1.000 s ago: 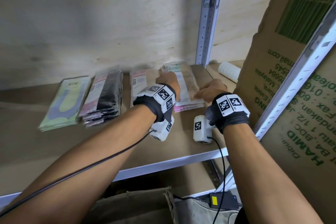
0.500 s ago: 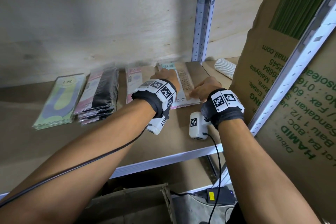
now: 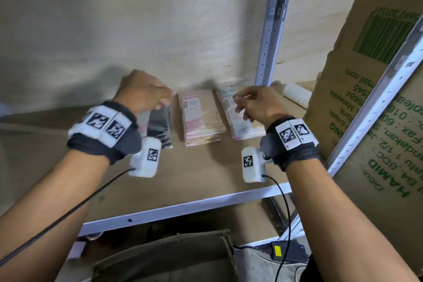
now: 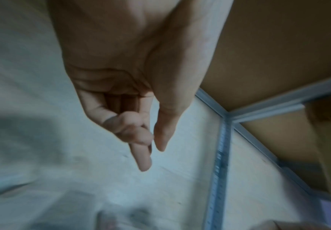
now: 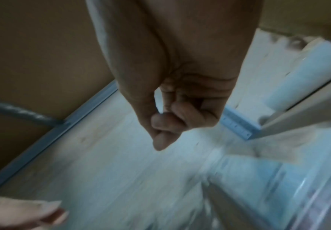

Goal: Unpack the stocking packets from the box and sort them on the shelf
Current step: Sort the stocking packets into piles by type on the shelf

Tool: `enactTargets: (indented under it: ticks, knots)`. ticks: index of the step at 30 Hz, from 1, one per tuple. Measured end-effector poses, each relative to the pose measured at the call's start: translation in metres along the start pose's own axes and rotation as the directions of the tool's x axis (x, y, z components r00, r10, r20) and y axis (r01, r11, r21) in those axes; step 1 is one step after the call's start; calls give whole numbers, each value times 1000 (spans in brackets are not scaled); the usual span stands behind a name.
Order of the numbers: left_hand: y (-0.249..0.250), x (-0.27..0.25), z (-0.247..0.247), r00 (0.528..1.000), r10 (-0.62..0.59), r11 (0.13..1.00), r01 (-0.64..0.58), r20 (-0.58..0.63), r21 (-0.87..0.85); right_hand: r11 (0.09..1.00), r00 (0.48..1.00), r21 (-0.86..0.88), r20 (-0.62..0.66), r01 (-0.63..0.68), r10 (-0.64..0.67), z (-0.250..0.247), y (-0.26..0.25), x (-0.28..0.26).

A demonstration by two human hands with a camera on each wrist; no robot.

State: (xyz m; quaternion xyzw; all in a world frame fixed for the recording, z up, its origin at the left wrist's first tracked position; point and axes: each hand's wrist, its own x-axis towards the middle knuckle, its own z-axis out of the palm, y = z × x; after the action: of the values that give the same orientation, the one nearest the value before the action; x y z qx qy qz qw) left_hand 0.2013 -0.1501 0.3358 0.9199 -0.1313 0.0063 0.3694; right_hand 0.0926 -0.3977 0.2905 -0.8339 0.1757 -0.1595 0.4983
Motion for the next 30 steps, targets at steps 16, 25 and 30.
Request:
enactTargets:
  ticks: [16, 25, 30]
  knots:
    - [-223, -19, -87, 916, -385, 865, 317, -110, -388, 990, 848, 114, 513, 88, -135, 187, -96, -69]
    - [-233, -2, -74, 931, -345, 845, 364, 120, -391, 873, 882, -437, 471, 216, 18, 284, -159, -3]
    - [-236, 5, -68, 934, -343, 849, 352, 96, -395, 852, 904, -493, 424, 177, 58, 317, -148, 11]
